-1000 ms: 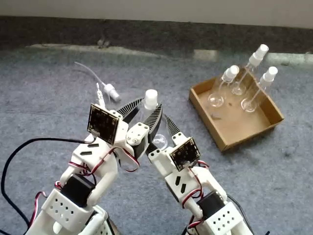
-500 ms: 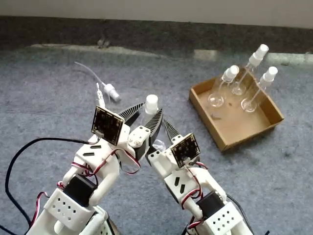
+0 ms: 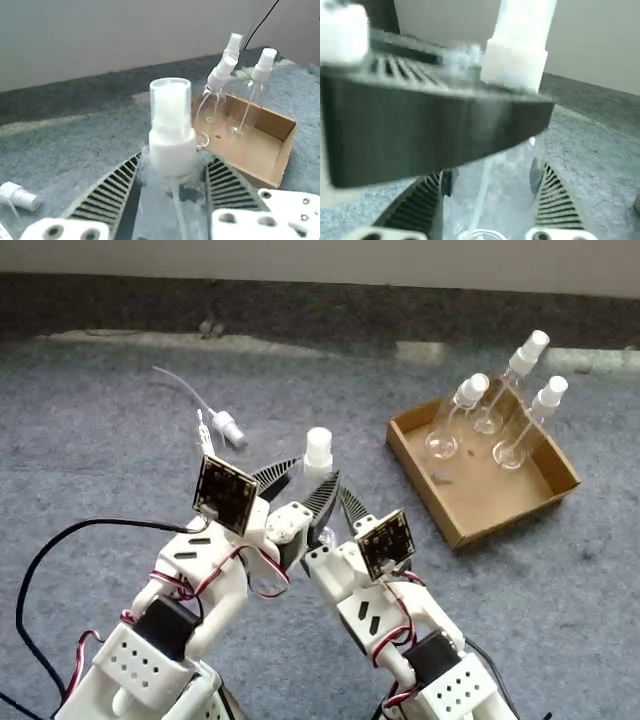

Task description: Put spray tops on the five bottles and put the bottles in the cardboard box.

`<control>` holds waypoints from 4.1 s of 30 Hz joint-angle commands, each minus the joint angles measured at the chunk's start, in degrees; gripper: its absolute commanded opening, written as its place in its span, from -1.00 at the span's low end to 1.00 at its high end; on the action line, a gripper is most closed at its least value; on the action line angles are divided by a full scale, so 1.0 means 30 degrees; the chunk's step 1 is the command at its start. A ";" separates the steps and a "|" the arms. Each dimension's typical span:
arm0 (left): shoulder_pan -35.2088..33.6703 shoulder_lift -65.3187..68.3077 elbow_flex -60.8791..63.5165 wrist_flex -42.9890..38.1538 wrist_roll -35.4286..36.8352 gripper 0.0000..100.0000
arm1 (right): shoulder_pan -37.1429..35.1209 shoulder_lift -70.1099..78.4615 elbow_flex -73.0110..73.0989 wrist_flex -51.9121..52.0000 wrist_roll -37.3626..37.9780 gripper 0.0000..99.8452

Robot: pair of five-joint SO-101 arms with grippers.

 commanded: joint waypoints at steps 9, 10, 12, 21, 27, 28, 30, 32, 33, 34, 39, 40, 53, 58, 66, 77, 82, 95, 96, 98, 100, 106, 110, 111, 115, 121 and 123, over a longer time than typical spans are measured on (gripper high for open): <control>-0.0015 -0.3385 -0.1392 0.1465 -0.0264 -0.60 | 0.1597 -0.0366 0.2418 -0.0132 -0.0147 -0.75; -0.0015 -0.3912 -0.1509 0.2374 -0.0264 -0.60 | 0.1597 -0.0366 0.2418 -0.0132 -0.0147 -0.75; -0.0015 -0.5172 -0.1597 0.4190 -0.0264 -0.60 | 0.1597 -0.0366 0.2418 -0.0132 -0.0147 -0.75; -0.2095 -0.9949 -0.1451 0.9172 -0.0176 -0.76 | 0.1626 -0.0366 0.2066 -0.0132 0.2081 -0.75; -0.2037 -1.0769 -0.1187 1.0901 -0.0147 -0.92 | 0.1626 -0.0249 0.0366 -0.0103 0.1729 -0.75; -0.2037 -1.0769 -0.0952 1.0930 -0.0147 -0.92 | 0.1626 -0.0220 0.0073 -0.0103 0.1729 -0.75; -0.2007 -1.0769 -0.0161 1.0989 -0.0147 -0.92 | 0.1626 -0.0220 -0.0337 -0.0073 0.1729 -0.75; -0.2007 -1.0769 0.0806 1.0901 -0.0147 -0.92 | 0.1656 -0.0220 -0.0835 0.0689 0.1729 -0.75; -0.2007 -1.0769 0.1158 1.0901 -0.0147 -0.92 | 0.1744 -0.0220 -0.1333 0.1304 0.1670 -0.75; -0.2007 -1.0769 0.1392 1.0901 -0.0147 -0.92 | 0.1890 -0.0220 -0.1949 0.1949 0.1348 -0.75; -0.1216 -1.0769 0.1421 1.1018 -0.0117 -0.92 | 0.2857 -0.0190 -0.4615 0.3326 0.0000 -0.75; -0.0659 -1.0769 0.1480 1.1048 -0.0117 -0.92 | 0.2945 -0.0190 -0.4938 0.3326 0.0000 -0.75; 0.3560 -1.0769 0.2476 1.1311 -0.0117 -0.92 | 0.2857 0.5377 -1.2264 0.3414 -0.0117 -0.75; 0.3883 -1.0769 0.3766 0.8381 -0.0147 -0.92 | 0.0777 0.7956 -1.4139 0.3355 -0.0147 -0.75; 0.1538 -1.0769 0.3824 0.7326 -0.0147 -0.92 | -0.2476 0.8513 -1.4110 0.3326 -0.0147 -0.75; -0.1773 -1.0769 0.4059 0.5685 -0.0117 -0.92 | -0.2623 0.8396 -1.2938 0.3443 -0.0147 -0.75; -0.3121 -1.0769 0.5289 0.4044 -0.0117 -0.92 | -0.2623 0.8396 -1.2938 0.3473 -0.0147 -0.75; -0.1275 -1.0769 0.5758 0.4864 -0.0147 -0.92 | -0.2476 0.8513 -1.2938 0.2418 0.0000 -0.75; -0.0777 -1.0769 0.5348 0.5509 -0.0147 -0.92 | -0.2476 0.8542 -1.2938 0.2330 0.0000 -0.75; 0.0220 -1.0769 0.4381 0.6828 -0.0147 -0.92 | -0.2476 0.8542 -1.2908 0.2330 0.0000 -0.75; 0.1275 -1.0769 0.3297 0.8059 -0.0147 -0.92 | -0.2476 0.8542 -1.2908 0.2330 0.0000 -0.75; 0.2359 -1.0769 0.0835 1.0286 -0.0147 -0.92 | -0.2476 0.8542 -1.2879 0.2330 0.0000 -0.75; 0.2388 -1.0769 -0.0220 1.1487 -0.0117 -0.92 | -0.2476 0.8513 -1.2088 0.2242 0.0000 -0.75; 0.2388 -1.0769 -0.0425 1.1751 -0.0117 -0.92 | -0.2476 0.8513 -1.1883 0.2242 0.0000 -0.75; 0.2125 -1.0769 -0.0513 1.1810 -0.0117 -0.92 | -0.2476 0.8396 -1.1502 0.2242 0.0000 -0.75; -0.0425 -1.0769 0.1392 0.9905 -0.0147 -0.92 | -0.2476 0.8396 -1.1531 0.2242 0.0000 -0.75; -0.1275 -1.0769 0.2799 0.8117 -0.0147 -0.92 | -0.2476 0.8396 -1.1531 0.2300 0.0000 -0.75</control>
